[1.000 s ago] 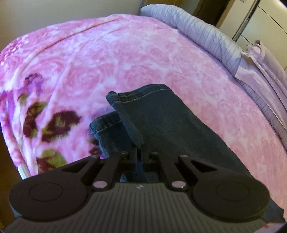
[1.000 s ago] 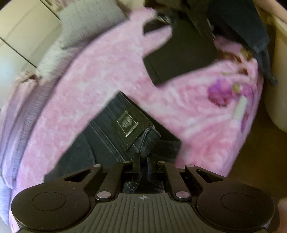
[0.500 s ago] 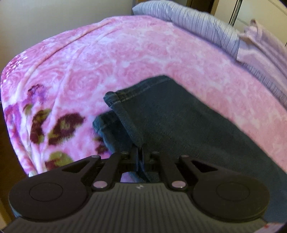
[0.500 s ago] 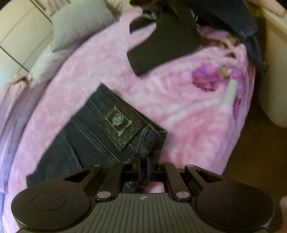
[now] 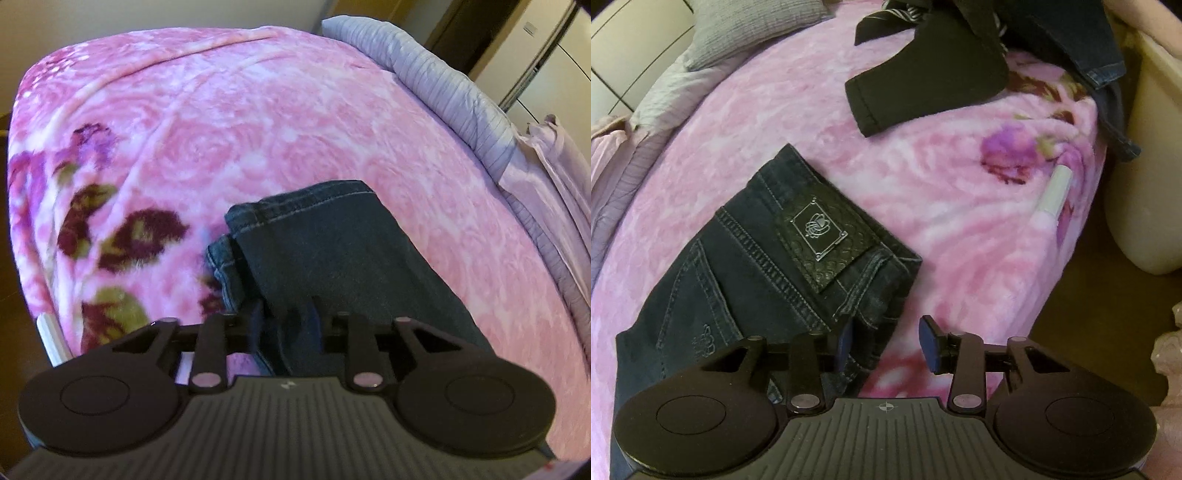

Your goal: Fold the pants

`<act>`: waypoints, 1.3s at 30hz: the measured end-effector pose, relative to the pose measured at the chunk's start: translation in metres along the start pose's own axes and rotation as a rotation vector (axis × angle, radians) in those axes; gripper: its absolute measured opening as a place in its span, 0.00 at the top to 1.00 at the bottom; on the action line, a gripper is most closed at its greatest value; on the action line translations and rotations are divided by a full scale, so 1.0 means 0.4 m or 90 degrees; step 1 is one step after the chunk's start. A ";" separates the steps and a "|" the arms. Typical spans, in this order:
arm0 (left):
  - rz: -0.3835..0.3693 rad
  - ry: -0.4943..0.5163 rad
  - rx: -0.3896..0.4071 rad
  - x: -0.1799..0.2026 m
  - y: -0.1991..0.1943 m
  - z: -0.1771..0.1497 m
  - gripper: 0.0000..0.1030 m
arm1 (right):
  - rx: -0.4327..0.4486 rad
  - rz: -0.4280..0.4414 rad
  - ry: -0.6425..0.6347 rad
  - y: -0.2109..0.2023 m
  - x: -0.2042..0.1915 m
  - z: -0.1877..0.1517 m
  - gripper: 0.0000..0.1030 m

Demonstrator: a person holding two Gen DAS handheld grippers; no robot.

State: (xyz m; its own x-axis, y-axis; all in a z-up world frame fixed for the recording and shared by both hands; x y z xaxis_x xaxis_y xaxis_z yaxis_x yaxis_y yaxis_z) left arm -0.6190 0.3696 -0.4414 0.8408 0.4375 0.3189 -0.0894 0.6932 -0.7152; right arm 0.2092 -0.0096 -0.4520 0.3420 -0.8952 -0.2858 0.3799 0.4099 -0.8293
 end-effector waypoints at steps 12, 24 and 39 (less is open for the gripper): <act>-0.012 0.032 -0.013 -0.033 -0.028 -0.019 1.00 | 0.029 0.003 -0.019 -0.021 -0.043 0.059 0.97; 0.138 0.186 0.056 -0.030 -0.089 -0.008 0.75 | 0.067 -0.144 -0.168 -0.067 -0.068 0.011 0.66; -0.046 0.438 0.009 0.241 -0.107 -0.238 0.72 | 0.092 0.012 -0.440 -0.041 -0.248 -0.170 0.60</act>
State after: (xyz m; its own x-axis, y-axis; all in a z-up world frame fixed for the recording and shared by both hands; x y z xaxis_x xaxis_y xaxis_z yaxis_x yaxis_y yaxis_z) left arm -0.4831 0.3277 -0.4392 0.9920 -0.0705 -0.1052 -0.0229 0.7168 -0.6969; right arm 0.1105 0.0607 -0.4428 0.7992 -0.5907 0.1113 0.4626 0.4862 -0.7413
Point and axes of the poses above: each gripper's, at about its wrist camera, not at the fingertips, and y roughly the way its jaws point, x to its right, z to its top, the point moved 8 cm from there along y, roughly the way its jaws point, and after that the axes turned 8 degrees about x, right-handed, at the moved point
